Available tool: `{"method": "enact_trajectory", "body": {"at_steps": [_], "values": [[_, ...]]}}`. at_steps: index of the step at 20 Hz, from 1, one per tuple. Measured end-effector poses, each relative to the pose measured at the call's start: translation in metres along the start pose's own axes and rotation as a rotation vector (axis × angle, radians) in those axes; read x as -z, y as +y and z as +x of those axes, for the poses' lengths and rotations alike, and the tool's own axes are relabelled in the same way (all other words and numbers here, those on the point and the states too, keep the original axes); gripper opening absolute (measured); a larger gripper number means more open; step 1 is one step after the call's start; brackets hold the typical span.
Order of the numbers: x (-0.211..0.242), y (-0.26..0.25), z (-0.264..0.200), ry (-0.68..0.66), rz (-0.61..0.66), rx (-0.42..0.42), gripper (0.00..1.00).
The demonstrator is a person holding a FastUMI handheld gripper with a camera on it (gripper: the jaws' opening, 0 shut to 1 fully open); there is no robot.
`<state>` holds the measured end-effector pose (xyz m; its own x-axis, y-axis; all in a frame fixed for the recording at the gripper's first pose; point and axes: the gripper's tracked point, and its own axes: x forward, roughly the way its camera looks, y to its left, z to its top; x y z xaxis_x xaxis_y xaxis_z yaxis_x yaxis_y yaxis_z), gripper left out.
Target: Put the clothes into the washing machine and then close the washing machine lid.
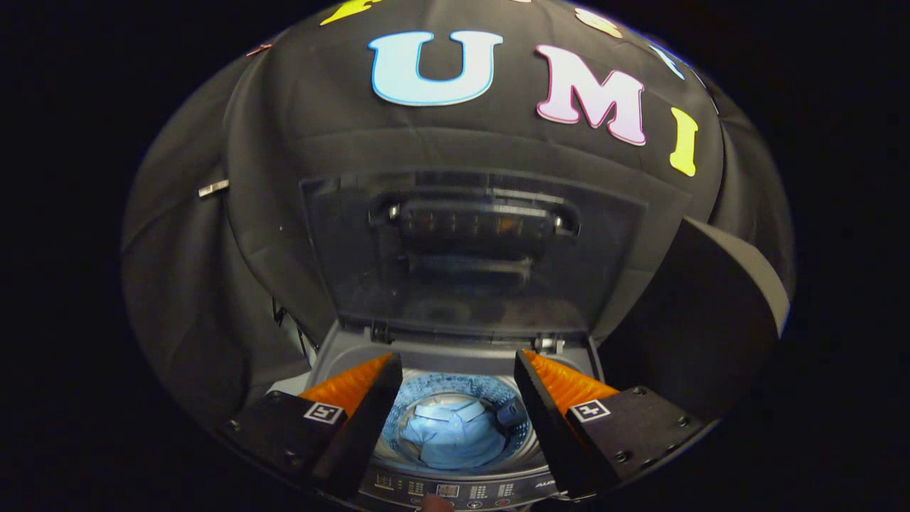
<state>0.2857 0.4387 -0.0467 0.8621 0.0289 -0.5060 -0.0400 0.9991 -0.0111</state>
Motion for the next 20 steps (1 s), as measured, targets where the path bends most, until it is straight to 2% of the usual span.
{"method": "enact_trajectory", "body": {"at_steps": [8, 11, 15, 17, 20], "values": [[-0.105, -0.006, 0.006, -0.087, 0.03, 0.005, 0.99], [-0.136, -0.011, 0.018, -0.108, 0.069, -0.012, 0.99], [-0.176, -0.027, 0.042, -0.134, 0.077, 0.02, 0.99], [-0.174, -0.034, 0.061, -0.083, 0.07, 0.046, 0.99], [-0.152, -0.028, 0.079, -0.005, 0.034, 0.037, 0.99]]}}
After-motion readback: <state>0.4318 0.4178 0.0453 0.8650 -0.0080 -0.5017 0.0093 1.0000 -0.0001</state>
